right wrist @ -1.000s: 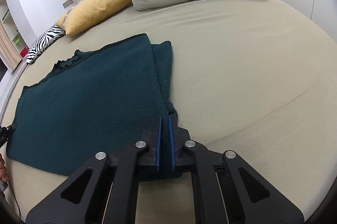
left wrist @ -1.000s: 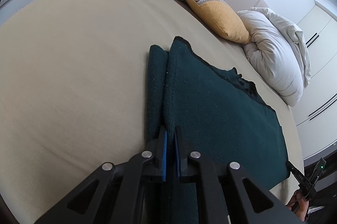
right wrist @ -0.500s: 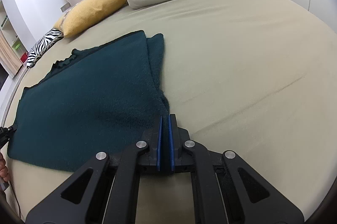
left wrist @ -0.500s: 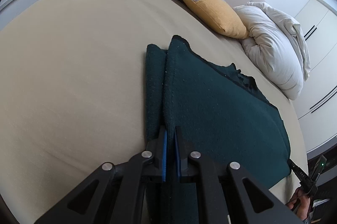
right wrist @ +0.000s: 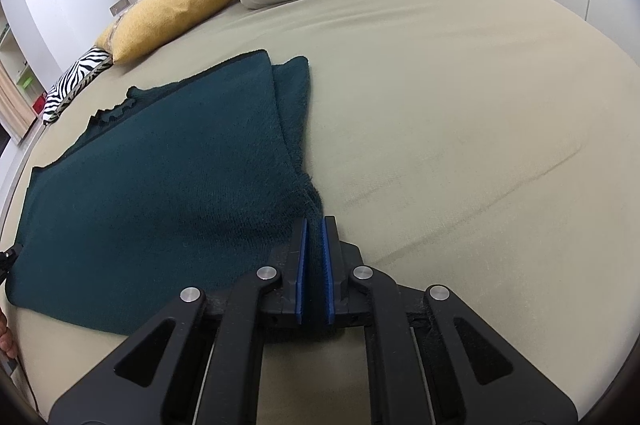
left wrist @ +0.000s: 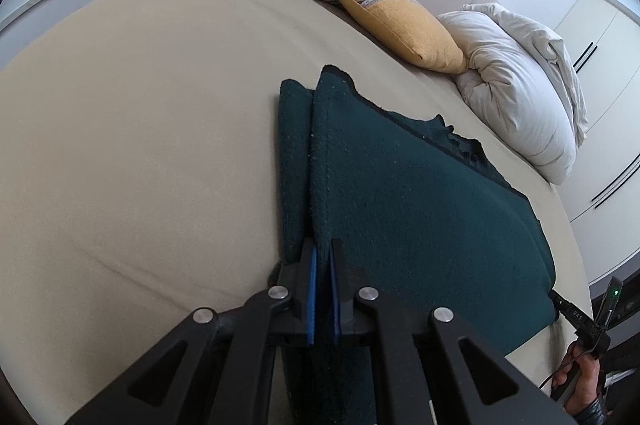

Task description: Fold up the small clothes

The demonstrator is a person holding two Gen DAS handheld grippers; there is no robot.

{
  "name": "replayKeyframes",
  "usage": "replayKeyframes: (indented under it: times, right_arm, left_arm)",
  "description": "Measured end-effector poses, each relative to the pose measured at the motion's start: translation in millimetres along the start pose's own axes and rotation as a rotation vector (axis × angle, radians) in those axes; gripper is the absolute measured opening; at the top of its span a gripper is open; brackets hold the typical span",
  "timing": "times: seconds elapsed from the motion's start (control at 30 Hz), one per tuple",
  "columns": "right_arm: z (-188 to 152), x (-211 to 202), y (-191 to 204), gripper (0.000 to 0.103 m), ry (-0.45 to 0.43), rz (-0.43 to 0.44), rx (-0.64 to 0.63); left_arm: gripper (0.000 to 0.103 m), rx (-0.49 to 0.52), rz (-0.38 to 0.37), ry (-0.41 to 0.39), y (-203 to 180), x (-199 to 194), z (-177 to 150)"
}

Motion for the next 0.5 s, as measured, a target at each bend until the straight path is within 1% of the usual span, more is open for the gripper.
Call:
replayKeyframes:
  times: [0.03,0.1,0.13,0.2,0.23,0.27,0.33,0.37,0.43,0.47,0.5]
  right_arm:
    - [1,-2,0,0.008,-0.001,-0.001,-0.001]
    - [5,-11,-1,0.013,-0.017,-0.011,0.01]
    - [7,-19,-2,0.016,-0.039,-0.023,0.021]
    - [14,-36,-3,0.017,-0.095,-0.049,0.042]
    - [18,-43,-1,0.02,-0.115,-0.039,0.046]
    - [23,-48,4,0.021,-0.126,-0.01,0.046]
    - [34,-52,26,0.022,-0.115,0.088,0.033]
    - [39,-50,44,0.024,-0.095,0.15,0.015]
    - [47,-42,80,0.025,-0.051,0.271,-0.017]
    - [52,-33,106,0.025,-0.005,0.351,-0.026]
    - [54,-25,123,0.025,0.023,0.399,-0.031]
  left_arm:
    - [0.008,-0.01,-0.006,0.001,1,0,1]
    - [0.009,-0.039,-0.019,-0.006,3,-5,6]
    - [0.009,-0.045,-0.012,-0.012,2,-8,8]
    - [0.018,-0.027,0.026,-0.056,-5,-21,16]
    - [0.026,-0.009,0.032,-0.079,-11,-26,19]
    - [0.03,0.014,0.034,-0.094,-18,-30,23]
    - [0.031,0.07,0.033,-0.092,-40,-26,27]
    - [0.035,0.096,0.03,-0.084,-50,-20,29]
    - [0.039,0.147,0.04,-0.055,-71,0,31]
    - [0.039,0.174,0.053,-0.042,-79,12,32]
    - [0.039,0.201,0.075,-0.031,-85,24,34]
Point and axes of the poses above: each gripper's, at about its wrist camera, not at the fingertips, and x roughly the way its jaws point, y to its left, z to its top, the point moved 3 cm from there along x, roughly the way its jaws point, and after that the axes turned 9 degrees about -z, right-handed, at the moved point
